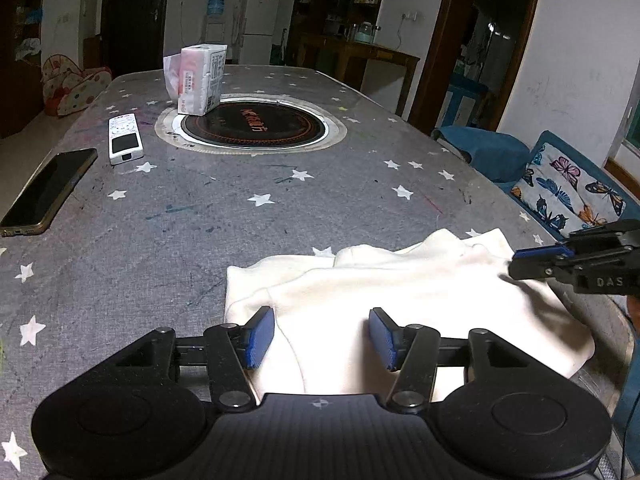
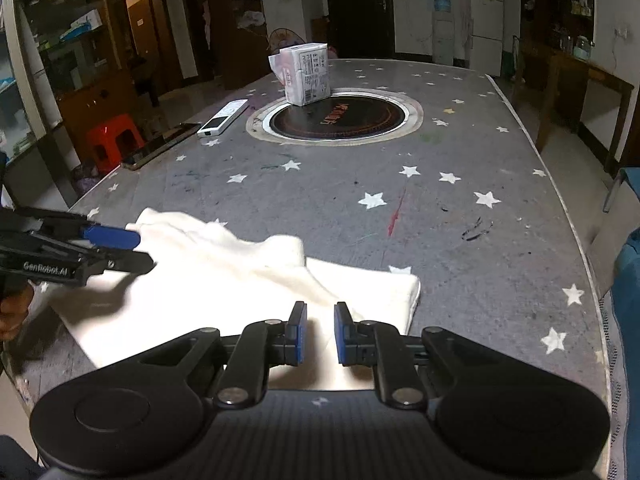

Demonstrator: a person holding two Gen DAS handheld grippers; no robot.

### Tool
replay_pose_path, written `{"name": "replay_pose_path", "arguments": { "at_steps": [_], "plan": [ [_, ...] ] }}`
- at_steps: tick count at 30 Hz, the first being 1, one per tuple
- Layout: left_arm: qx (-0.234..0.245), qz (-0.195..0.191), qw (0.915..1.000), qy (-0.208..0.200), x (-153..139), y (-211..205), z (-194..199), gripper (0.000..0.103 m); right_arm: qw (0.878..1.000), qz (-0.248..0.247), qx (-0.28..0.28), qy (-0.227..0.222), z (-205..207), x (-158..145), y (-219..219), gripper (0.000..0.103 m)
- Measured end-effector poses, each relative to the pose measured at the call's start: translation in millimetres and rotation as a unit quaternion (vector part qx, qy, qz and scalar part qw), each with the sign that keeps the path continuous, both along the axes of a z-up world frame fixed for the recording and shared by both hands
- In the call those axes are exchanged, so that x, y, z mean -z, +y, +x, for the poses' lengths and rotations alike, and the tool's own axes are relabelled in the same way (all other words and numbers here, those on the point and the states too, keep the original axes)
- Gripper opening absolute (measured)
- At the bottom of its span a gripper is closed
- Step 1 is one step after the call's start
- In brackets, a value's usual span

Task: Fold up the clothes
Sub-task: 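Press the folded cream shirt flat with both open grippers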

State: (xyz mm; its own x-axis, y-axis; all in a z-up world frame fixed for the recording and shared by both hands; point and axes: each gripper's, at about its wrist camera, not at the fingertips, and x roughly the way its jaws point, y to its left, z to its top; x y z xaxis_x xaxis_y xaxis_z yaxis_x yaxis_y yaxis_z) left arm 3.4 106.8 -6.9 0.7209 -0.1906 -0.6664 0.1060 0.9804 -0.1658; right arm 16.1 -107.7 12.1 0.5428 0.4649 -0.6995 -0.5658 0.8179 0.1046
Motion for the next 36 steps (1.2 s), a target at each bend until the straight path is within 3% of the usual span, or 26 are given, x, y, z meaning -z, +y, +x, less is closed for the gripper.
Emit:
{"name": "replay_pose_path", "arguments": {
  "at_steps": [3,8,12,16,21,28,36],
  "plan": [
    [-0.002,0.003,1.0,-0.003,-2.8,0.1,-3.0,0.056,1.0,0.007,-0.019,-0.005,-16.8,-7.7,-3.7,0.013],
    [0.0,0.009,0.9999,-0.005,-2.1,-0.7,-5.5,0.056,0.998,-0.022,-0.064,-0.012,-46.1,-7.9,-1.9,0.013],
    [0.0,0.017,0.9998,-0.006,2.1,-1.9,-4.6,0.056,0.997,-0.054,-0.052,-0.004,-50.5,8.2,-7.9,0.011],
    [0.0,0.014,0.9999,-0.006,-2.7,-1.1,-8.5,0.056,0.999,-0.039,-0.035,-0.003,-53.0,-1.4,-21.3,0.012],
    [0.019,0.012,0.9996,-0.019,-12.4,-8.4,-26.2,0.056,0.996,-0.055,-0.07,-0.022,-74.5,-11.5,-18.7,0.012],
    [0.044,0.021,0.9986,-0.02,-8.3,-22.9,-48.0,0.057,0.989,-0.101,-0.105,-0.035,-90.9,5.7,-5.9,0.011],
    [0.043,0.012,0.9989,-0.017,-6.3,-20.5,-57.6,0.058,0.985,-0.101,-0.126,-0.056,-105.3,-6.6,-2.7,0.011]
  ]
}}
